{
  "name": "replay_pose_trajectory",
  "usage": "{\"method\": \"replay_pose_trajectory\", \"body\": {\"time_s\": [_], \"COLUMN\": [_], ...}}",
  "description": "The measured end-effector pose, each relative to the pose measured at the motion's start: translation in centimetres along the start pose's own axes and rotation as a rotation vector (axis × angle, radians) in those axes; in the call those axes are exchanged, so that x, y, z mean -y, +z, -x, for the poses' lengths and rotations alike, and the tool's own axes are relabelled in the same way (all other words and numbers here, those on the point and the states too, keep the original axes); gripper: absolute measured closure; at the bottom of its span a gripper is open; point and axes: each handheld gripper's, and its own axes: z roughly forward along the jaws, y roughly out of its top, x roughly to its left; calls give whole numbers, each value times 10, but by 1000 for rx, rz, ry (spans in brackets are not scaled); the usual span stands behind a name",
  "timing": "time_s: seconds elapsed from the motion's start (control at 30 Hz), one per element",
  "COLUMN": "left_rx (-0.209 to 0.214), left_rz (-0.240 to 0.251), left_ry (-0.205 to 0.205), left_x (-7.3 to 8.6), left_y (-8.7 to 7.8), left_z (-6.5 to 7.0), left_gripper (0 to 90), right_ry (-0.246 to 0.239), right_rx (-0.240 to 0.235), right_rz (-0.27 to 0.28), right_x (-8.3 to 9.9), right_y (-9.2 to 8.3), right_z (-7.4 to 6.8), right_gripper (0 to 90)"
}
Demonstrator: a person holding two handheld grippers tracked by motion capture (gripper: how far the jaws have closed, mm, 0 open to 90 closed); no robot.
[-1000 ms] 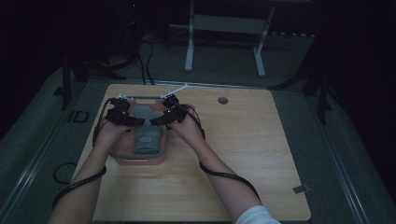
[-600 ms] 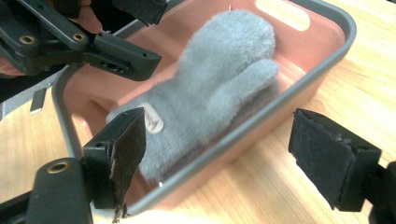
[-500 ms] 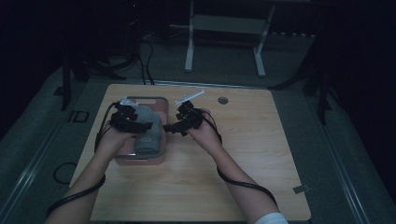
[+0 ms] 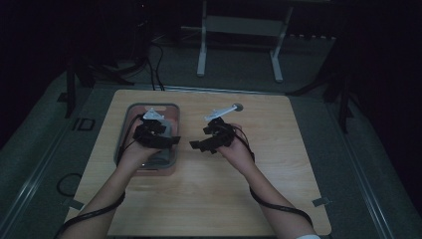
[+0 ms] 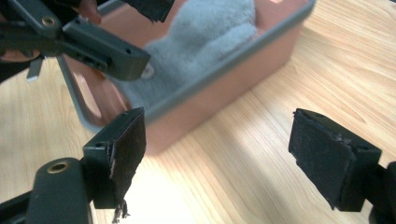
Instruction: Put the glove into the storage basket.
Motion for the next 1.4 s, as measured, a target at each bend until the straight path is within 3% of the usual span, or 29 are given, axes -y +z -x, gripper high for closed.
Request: {"method": "replay_pose_trajectory", "body": {"time_s": [0.07,0.27,0.53,0.63,0.77,0.97,1.13,1.4], "left_rx": [-6,30,88,115,154,193,221,263], "left_rz": [8,3,-2,-11,-9,5,26,0], "left_ry": [19,55,134,153,178,220,259,292], "left_x": [1,4,11,15,22,36,50,68], "left_y": [3,12,24,31,43,60,70,80], "left_z": [6,27,59,68,83,105,121,138], "left_gripper": [280,279,273,247,154,87,87,86], "right_ry": [1,7,-24,-19,-18,-23,-16,-3], "right_rx": [7,10,60,59,68,81,108,128], "right_rz": [3,12,8,22,30,32,79,77], "right_x": [8,37,85,101,118,142,163,194], "right_y": [-7,-26,-51,-59,-67,-78,-89,-97], "right_z": [2,8,20,27,31,32,35,35], "right_gripper": [186,181,181,181,182,181,181,178]}}
